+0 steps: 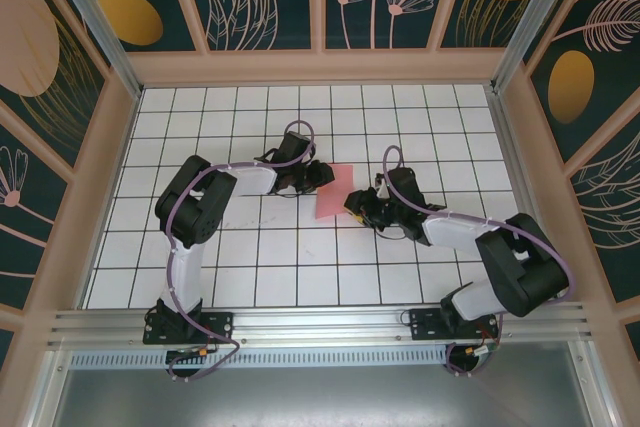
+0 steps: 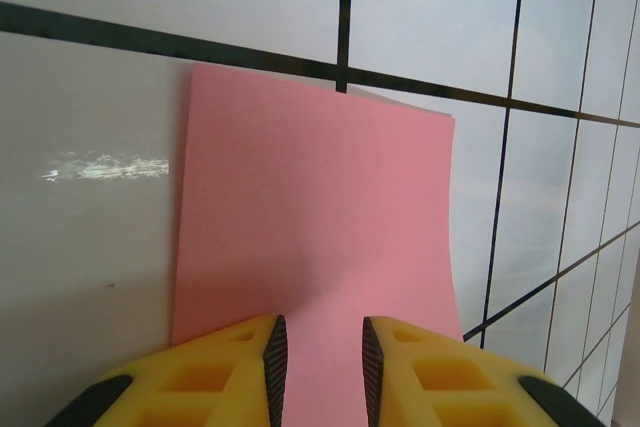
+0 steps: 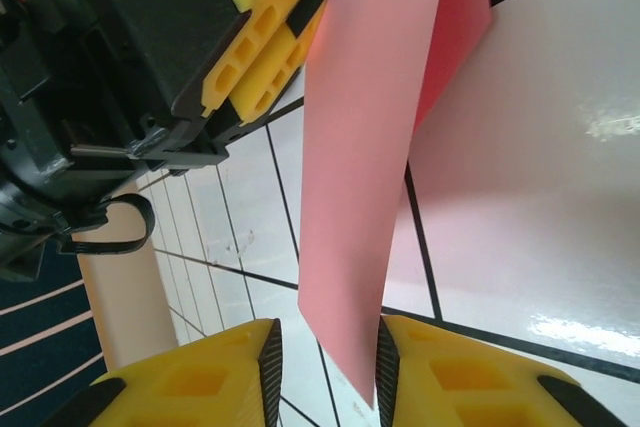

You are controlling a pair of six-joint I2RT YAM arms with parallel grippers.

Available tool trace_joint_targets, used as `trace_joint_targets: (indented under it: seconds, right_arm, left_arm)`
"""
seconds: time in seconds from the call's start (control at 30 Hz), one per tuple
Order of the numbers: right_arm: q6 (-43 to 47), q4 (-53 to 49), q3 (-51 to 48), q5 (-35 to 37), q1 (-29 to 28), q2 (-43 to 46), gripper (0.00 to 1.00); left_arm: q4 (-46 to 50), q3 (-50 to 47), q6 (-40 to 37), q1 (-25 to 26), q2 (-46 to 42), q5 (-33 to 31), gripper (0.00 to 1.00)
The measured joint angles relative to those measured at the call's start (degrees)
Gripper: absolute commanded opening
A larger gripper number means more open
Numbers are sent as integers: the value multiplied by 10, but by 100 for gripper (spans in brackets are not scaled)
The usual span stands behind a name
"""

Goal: Fold a paper plane with a square sheet of paper (pick it up from the middle)

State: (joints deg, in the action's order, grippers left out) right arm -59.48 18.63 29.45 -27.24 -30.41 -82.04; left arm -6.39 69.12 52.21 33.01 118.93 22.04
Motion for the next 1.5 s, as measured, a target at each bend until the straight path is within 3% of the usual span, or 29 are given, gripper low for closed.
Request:
trace_joint_targets:
  seconds: [0.13, 0.3, 0.4, 0.63, 0.8, 1.5]
  right_arm:
    - [-13, 0, 0, 4, 0, -6, 26]
    - [-28, -11, 1, 5, 3, -22, 4]
    - [-27, -44, 7, 8, 6, -36, 0]
    - [7, -152, 46, 8, 8, -48, 0]
    - [22, -193, 55, 6, 9, -49, 0]
    - [38, -210, 199, -17, 3, -153, 0]
  left_arm:
    - [0, 0, 0, 0, 0, 0, 31]
    - [-1, -1, 0, 0, -2, 1, 31]
    - [-7, -16, -1, 0, -12, 5, 32]
    - [-16, -41, -12, 0, -43, 41, 33]
    - [-7, -41, -26, 0, -46, 32, 31]
    - [45, -18, -47, 0, -26, 14, 29]
